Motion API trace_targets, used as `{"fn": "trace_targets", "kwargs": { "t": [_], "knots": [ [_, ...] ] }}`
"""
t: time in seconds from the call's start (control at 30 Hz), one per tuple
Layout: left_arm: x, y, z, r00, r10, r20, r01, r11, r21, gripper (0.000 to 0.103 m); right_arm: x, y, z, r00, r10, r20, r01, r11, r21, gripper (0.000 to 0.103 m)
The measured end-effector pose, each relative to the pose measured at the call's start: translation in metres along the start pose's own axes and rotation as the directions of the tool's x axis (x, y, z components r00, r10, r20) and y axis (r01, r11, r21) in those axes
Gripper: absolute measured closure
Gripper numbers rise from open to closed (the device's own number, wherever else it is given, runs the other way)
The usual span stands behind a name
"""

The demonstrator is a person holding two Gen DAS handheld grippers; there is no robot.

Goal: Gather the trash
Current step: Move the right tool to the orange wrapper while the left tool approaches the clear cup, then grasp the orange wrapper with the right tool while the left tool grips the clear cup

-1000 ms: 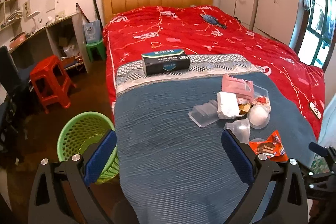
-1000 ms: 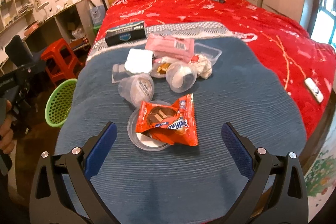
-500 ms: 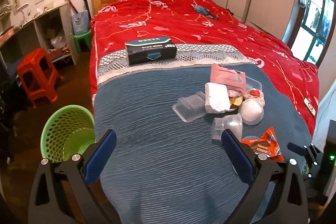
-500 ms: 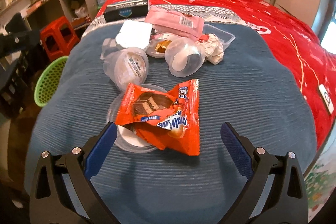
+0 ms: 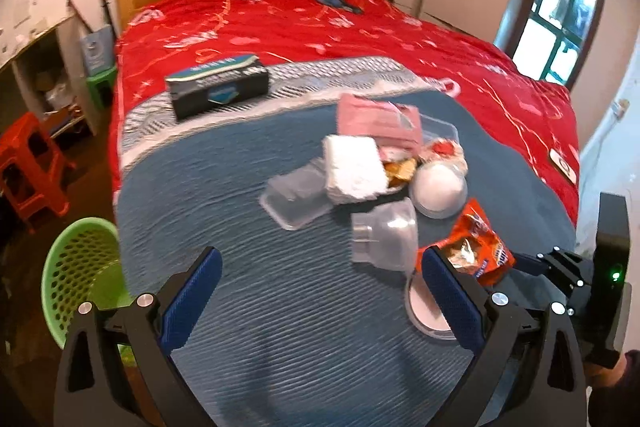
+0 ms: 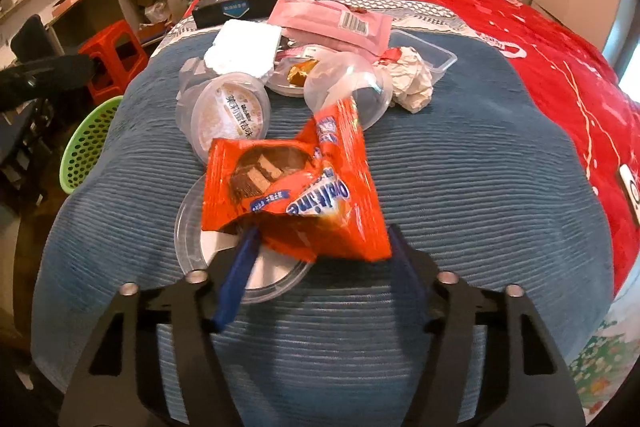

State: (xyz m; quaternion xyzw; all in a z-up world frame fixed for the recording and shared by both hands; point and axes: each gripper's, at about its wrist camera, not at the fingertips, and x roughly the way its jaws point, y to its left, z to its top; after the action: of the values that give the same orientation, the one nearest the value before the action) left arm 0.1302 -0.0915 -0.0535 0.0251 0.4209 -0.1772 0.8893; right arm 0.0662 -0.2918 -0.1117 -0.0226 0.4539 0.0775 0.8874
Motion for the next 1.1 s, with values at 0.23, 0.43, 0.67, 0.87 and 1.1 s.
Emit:
{"fn": "trace_targets", "kwargs": {
  "t": [0.23,0.43,0.67,0.87,1.1],
  "knots": [
    [0.041,-0.018,0.006,0.995,-0.066,-0.072,0.068,0.997,0.027,0.007,-0.004,-0.006,-0.003,1.000,0.013,0.010,-0.013,1.000,0.019,0.054],
    [0.072,-0.019,0.013,0.983,-0.139,-0.116,0.137,0.990,-0.025,0.010,-0.009,-0.011,-0.006,0.999,0.031,0.012,-0.032,0.999,0.031,0.047],
    [0.092,-0.030,0.014,0.970,-0.178,-0.167,0.179,0.984,-0.010,0.030,-0.020,-0.012,-0.008,0.999,0.011,0.046,-0.012,1.000,0.021,0.029],
    [0.098,-0.034,0.010,0.962,-0.197,-0.189,0.199,0.980,-0.010,0.049,-0.023,-0.012,-0.008,0.998,0.008,0.057,-0.008,1.000,0.005,0.023],
    [0.090,-0.029,0.007,0.967,-0.191,-0.170,0.191,0.981,-0.014,0.053,-0.025,-0.008,-0.004,0.997,0.013,0.073,-0.013,1.000,-0.012,0.015]
  ]
}}
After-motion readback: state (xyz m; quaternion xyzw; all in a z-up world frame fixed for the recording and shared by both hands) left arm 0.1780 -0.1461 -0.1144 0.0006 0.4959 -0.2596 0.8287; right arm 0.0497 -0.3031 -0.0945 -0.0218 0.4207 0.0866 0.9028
